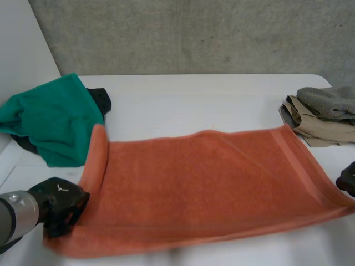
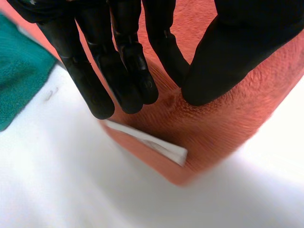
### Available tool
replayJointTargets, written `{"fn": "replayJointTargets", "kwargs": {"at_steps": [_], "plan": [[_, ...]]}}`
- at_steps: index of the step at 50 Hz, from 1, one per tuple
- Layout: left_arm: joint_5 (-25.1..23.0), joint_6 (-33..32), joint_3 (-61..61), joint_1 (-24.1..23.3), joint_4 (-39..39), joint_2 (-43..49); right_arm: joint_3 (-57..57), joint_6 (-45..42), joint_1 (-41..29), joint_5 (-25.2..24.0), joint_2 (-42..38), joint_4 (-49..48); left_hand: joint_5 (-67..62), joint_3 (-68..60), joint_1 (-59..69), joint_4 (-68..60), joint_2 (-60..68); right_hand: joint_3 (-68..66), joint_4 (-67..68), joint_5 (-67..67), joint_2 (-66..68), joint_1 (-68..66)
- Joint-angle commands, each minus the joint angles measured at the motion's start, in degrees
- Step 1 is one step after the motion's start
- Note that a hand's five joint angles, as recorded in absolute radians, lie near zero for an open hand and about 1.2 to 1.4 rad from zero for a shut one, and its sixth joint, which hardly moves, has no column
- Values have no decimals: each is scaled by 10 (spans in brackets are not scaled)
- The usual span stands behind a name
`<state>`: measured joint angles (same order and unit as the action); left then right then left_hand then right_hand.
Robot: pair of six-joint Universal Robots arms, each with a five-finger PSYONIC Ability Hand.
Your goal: Fold the laundry.
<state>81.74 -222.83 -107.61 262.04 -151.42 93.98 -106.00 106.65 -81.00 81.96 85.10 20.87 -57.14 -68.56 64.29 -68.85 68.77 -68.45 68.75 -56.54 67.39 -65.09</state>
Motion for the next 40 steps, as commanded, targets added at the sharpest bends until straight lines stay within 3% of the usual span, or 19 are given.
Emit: {"fn": "replayJointTargets", "kwargs": {"at_steps": [1,6,12,24,26,27,29,30,31,34,40], "plan": [[2,-1,35,-9,-69,22,26,66,-7,-12,-11,-56,-129,-114,157,-111,112,-115,112,-135,126,-149],[7,50,99,-28,-152,81,67,147,-41,-21,-104,-154,-129,-114,157,-111,112,-115,112,-135,126,-149],[12,117,170,-35,-194,154,139,193,-99,-4,-168,-231,-129,-114,157,-111,112,-115,112,-135,126,-149],[88,134,332,-72,-243,311,300,200,-173,43,-331,-301,-129,-114,157,-111,112,-115,112,-135,126,-149],[91,134,339,-72,-262,312,315,205,-177,47,-340,-313,-24,-9,52,-6,7,-69,66,-89,80,-103],[92,134,340,-72,-272,310,325,215,-178,50,-346,-330,34,48,-5,51,-50,18,-21,-2,-7,-16],[92,136,341,-74,-301,308,332,227,-179,52,-347,-349,232,246,-203,249,-248,174,-177,155,-163,140],[92,138,341,-76,-308,307,333,240,-180,53,-347,-369,339,354,-311,357,-356,363,-366,344,-353,329],[92,138,336,-79,-317,305,333,246,-179,53,-347,-377,545,559,-517,562,-562,427,-430,407,-416,393],[91,137,332,-87,-319,288,331,262,-175,56,-343,-388,532,547,-504,549,-549,514,-517,495,-504,481],[85,133,279,-92,-316,218,302,306,-175,46,-308,-386,524,538,-495,541,-540,532,-535,512,-521,498]]}}
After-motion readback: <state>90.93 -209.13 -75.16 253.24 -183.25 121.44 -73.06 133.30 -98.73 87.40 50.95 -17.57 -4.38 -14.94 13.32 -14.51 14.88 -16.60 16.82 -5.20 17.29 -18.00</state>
